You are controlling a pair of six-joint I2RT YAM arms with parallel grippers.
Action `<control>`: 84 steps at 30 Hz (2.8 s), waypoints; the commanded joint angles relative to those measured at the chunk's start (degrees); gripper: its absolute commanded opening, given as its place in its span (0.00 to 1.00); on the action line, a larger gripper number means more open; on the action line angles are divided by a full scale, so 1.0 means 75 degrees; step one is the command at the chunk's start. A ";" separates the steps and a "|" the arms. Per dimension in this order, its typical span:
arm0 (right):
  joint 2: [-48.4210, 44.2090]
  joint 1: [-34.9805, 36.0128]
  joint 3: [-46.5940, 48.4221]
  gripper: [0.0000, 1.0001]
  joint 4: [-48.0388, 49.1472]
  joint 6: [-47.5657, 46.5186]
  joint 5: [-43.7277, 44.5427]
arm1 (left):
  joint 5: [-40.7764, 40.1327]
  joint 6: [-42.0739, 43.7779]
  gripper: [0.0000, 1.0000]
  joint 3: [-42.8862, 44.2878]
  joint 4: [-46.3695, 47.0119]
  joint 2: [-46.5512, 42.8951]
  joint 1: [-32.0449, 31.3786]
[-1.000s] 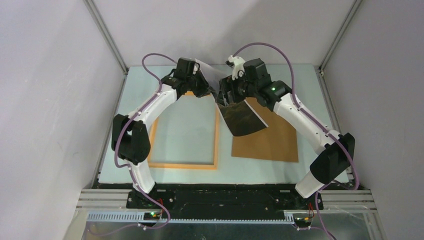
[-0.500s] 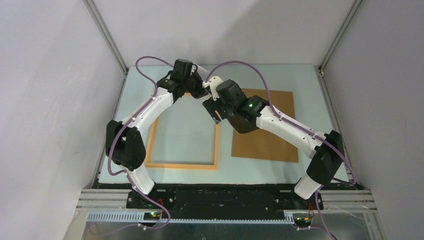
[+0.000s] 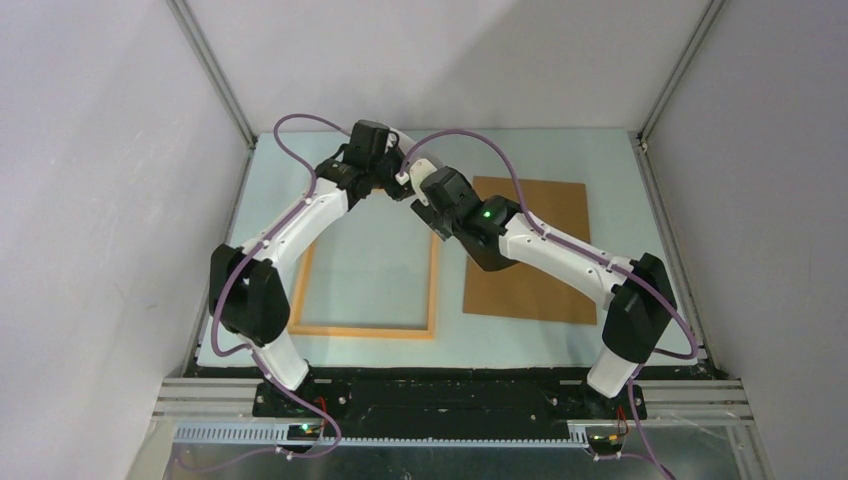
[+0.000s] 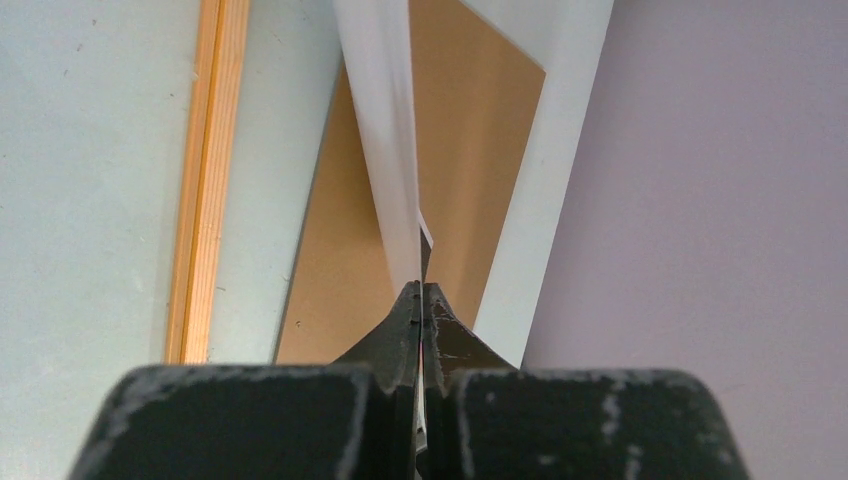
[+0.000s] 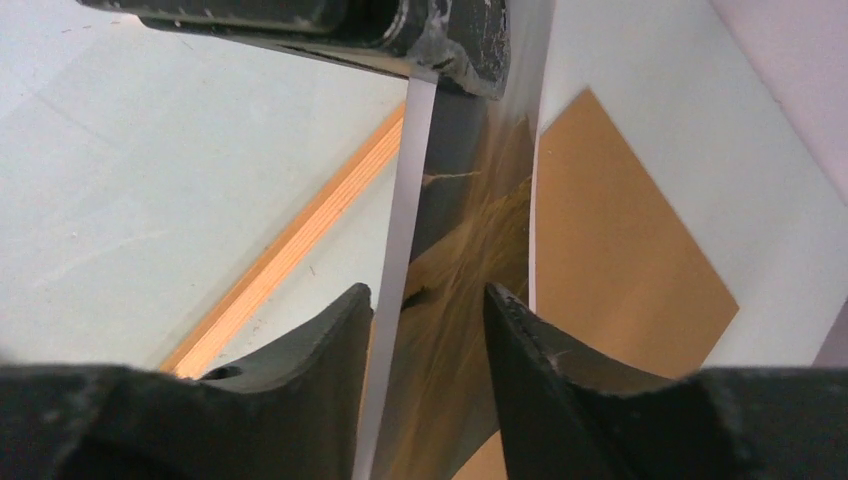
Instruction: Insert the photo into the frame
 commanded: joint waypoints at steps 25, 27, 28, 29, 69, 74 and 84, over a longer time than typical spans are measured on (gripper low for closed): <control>-0.0421 -0.0259 0.0024 0.00 0.0095 -0.0112 0.0270 | 0.0632 0.0928 0.91 0.0765 0.0401 -0.0340 0.0145; -0.0554 -0.0354 0.0035 0.00 0.0062 -0.0088 0.0251 | 0.0823 0.1159 0.99 0.0918 0.0395 -0.0368 0.0267; -0.0598 -0.0387 0.0036 0.00 0.0030 -0.0068 0.0230 | 0.0890 0.1317 0.99 0.0965 0.0399 -0.0401 0.0360; -0.0690 -0.0467 0.0042 0.00 0.0023 -0.0035 0.0213 | 0.1036 0.1396 0.99 0.1021 0.0388 -0.0456 0.0421; -0.1354 -0.3504 0.1935 0.00 0.0960 0.4647 -0.8584 | 0.6225 0.2531 1.00 -0.3352 0.5780 -0.0439 0.2515; -0.1431 -0.3687 0.1463 0.00 0.1353 0.4838 -0.8721 | 0.6549 0.1705 0.99 -0.3601 0.6770 -0.0218 0.2517; -0.2091 -0.4502 -0.0682 0.00 0.2362 0.5170 -0.8725 | 0.6586 0.0719 1.00 -0.3659 0.7861 0.0301 0.2749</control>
